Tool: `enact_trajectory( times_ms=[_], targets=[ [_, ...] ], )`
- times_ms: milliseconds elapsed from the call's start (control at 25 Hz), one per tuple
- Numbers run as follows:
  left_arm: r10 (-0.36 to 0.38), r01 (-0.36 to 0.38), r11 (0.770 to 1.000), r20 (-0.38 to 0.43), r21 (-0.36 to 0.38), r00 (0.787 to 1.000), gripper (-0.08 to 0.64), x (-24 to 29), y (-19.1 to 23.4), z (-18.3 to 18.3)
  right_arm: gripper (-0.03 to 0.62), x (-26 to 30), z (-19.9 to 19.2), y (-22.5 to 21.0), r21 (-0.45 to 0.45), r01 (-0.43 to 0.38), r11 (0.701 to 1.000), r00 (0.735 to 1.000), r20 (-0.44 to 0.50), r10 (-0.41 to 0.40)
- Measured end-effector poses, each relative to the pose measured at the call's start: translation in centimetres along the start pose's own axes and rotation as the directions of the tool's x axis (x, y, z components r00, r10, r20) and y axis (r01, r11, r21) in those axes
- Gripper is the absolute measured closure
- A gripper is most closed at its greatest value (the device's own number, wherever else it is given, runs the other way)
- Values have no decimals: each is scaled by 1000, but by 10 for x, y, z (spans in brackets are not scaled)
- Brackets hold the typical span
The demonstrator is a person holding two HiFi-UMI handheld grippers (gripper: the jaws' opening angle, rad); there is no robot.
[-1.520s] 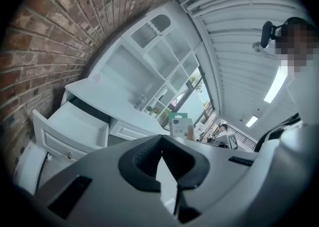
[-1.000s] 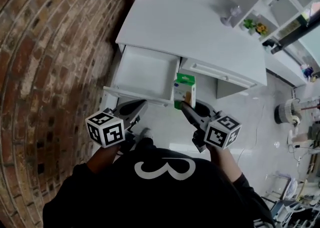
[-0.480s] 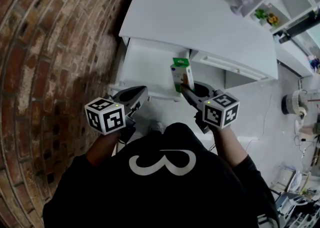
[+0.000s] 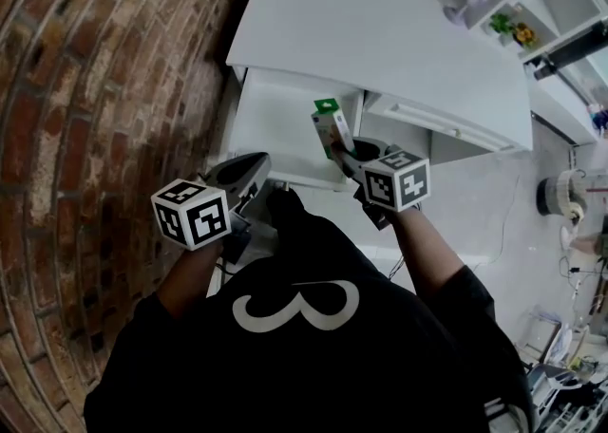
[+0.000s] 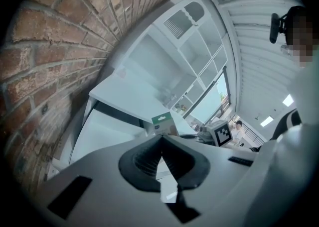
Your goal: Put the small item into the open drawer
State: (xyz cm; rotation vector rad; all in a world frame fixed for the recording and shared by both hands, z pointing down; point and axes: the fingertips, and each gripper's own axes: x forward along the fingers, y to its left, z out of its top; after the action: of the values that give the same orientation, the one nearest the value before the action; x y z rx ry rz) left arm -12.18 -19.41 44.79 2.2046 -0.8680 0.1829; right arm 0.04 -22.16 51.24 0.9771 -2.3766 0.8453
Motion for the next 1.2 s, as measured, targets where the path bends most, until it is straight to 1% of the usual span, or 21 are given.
enact_trajectory(
  times_ms=[240,480,560,680,800,1040,1200],
  targets=[
    [15,-16,1000,-15,-26,1000,558,3,20,2,503,40,-6,-12,71,-10,997,999,-52,14],
    [38,-39,998,-23,-50,999,558,9,39,16,503,78,-14,-39,88,52,995,989,-144,-39],
    [43,-44,997,-29,-56,999,558,10,45,19,503,94,-17,-47,85,61,994,984,-171,-46],
    [54,-56,996,-31,-68,998,558,11,56,25,503,117,-19,-56,58,75,995,979,-196,-63],
    [66,-69,994,-30,-84,997,558,11,67,30,503,139,-27,-67,53,96,994,968,-239,-81],
    [94,-99,989,-51,-111,994,558,9,89,27,502,172,-50,-87,78,149,986,945,-305,-119],
    [104,-111,985,-59,-130,993,558,5,100,24,502,188,-63,-93,57,163,985,931,-339,-135]
  ],
)
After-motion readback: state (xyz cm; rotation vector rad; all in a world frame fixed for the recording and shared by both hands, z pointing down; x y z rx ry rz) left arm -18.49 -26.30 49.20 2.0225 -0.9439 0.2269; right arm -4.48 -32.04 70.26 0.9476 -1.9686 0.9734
